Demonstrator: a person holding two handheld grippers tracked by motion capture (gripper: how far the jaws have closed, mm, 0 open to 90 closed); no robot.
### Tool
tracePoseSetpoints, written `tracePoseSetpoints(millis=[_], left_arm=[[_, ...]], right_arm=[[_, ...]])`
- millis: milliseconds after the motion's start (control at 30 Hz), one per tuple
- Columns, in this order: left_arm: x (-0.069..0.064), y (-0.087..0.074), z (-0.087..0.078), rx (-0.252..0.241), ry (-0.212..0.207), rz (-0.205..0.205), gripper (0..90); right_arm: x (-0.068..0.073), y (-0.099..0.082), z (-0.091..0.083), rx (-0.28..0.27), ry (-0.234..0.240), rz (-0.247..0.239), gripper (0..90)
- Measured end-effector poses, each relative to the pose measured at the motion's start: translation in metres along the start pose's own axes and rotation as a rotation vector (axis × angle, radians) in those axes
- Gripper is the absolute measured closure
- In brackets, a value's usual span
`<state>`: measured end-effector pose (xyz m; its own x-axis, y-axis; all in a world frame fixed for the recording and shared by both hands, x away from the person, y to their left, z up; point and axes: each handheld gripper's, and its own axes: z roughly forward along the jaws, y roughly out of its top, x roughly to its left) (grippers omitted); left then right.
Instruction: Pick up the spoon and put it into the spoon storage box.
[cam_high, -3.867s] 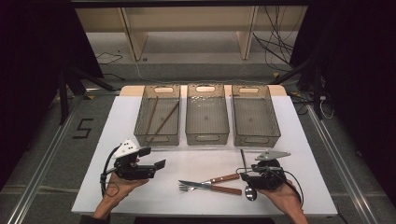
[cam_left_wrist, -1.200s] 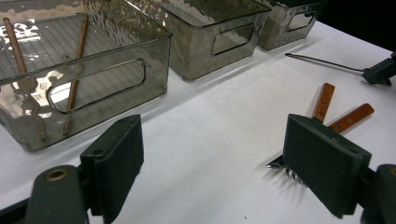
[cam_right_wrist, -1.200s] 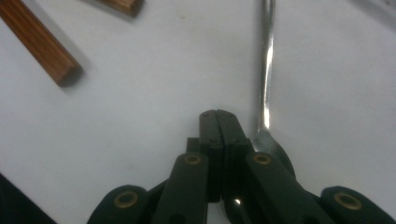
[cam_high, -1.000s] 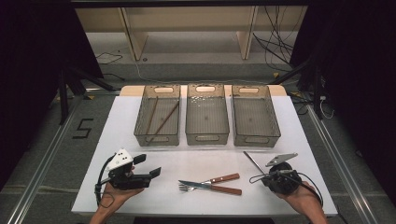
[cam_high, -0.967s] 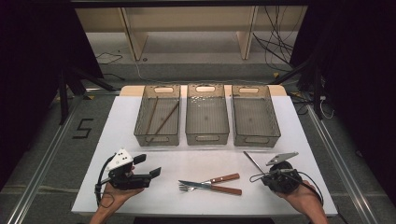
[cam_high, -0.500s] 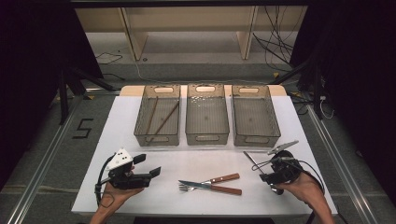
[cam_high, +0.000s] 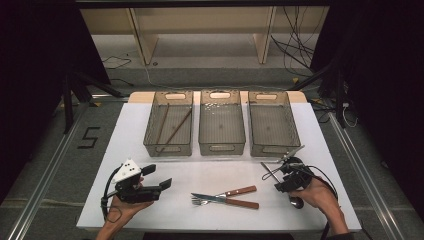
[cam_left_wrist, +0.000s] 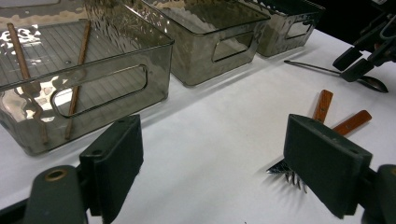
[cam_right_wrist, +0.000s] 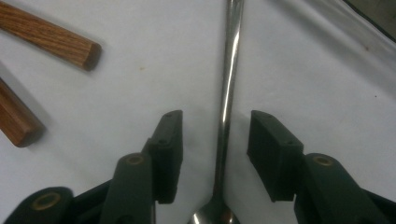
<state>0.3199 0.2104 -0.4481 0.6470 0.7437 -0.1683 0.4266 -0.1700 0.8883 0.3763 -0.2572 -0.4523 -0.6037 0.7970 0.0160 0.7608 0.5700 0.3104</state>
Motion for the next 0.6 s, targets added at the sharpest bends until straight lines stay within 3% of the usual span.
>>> tracePoseSetpoints(millis=[433, 600], left_arm=[[-0.0013, 0.0001, -0.0003, -0.004, 0.003, 0.012, 18.7], [-0.0015, 0.0000, -0.0004, -0.002, 0.003, 0.018, 18.7]], right_arm=[[0.0004, 0.0043, 0.0044, 0.050, -0.036, -0.018, 74.1], [0.0015, 0.0076, 0.0051, 0.076, -0.024, -0.024, 79.3]])
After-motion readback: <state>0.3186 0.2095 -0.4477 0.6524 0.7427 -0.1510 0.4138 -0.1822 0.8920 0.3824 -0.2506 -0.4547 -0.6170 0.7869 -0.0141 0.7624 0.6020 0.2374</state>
